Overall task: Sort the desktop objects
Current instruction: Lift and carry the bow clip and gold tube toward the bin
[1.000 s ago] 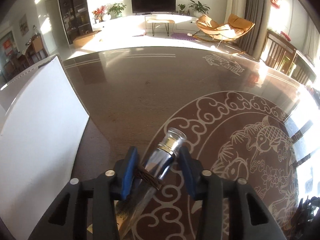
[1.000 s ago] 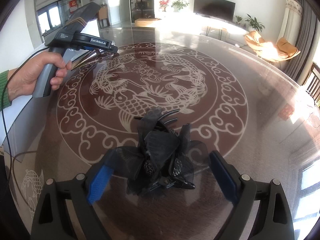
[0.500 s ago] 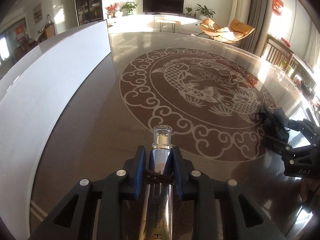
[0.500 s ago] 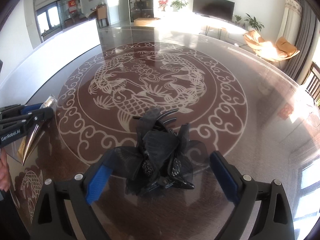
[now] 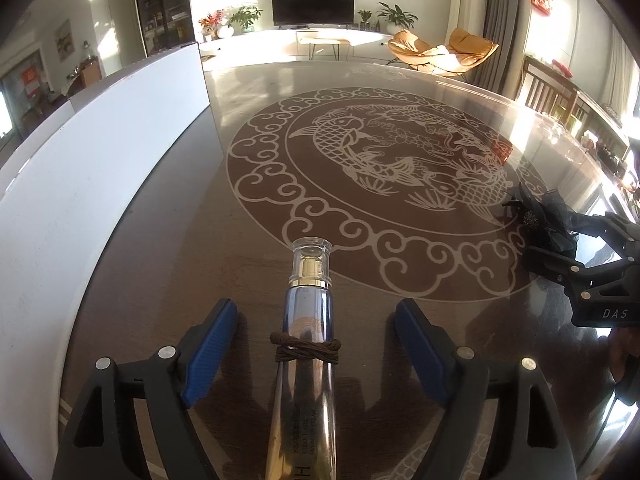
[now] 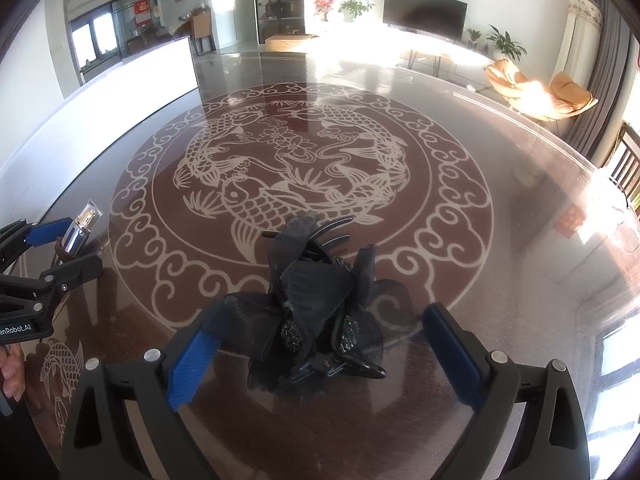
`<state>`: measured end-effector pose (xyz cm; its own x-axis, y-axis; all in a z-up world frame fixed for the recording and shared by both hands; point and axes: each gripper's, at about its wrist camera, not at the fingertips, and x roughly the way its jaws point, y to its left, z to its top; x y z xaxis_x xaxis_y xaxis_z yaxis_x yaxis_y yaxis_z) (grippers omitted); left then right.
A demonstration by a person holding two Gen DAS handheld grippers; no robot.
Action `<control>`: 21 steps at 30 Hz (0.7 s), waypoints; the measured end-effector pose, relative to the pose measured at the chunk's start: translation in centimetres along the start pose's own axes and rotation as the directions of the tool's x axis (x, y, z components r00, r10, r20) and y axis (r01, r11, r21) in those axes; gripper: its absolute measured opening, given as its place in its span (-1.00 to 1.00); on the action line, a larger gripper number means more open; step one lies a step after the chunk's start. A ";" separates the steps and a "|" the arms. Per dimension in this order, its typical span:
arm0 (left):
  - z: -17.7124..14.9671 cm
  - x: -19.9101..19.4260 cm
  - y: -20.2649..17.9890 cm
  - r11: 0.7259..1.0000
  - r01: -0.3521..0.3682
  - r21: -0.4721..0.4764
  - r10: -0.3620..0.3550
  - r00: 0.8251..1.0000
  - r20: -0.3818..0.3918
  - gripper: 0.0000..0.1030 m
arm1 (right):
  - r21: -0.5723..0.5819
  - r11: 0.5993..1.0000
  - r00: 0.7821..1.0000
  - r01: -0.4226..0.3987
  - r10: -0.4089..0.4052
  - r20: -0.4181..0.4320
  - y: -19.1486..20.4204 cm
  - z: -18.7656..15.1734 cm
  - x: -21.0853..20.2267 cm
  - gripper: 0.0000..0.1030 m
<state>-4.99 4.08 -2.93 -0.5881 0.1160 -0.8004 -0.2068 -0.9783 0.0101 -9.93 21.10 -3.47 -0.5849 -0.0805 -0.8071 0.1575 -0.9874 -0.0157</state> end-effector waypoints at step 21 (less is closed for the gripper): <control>-0.2 0.1 -0.2 1.000 0.007 0.013 -0.007 1.000 -0.026 0.83 | 0.007 1.000 1.000 -0.003 0.003 -0.009 -0.3 0.0 0.2 1.00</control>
<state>-4.88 4.28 -3.09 -0.5665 0.1184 -0.8155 -0.2210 -0.9752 0.0120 -10.08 21.42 -3.62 -0.5776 -0.0824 -0.8122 0.1535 -0.9881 -0.0090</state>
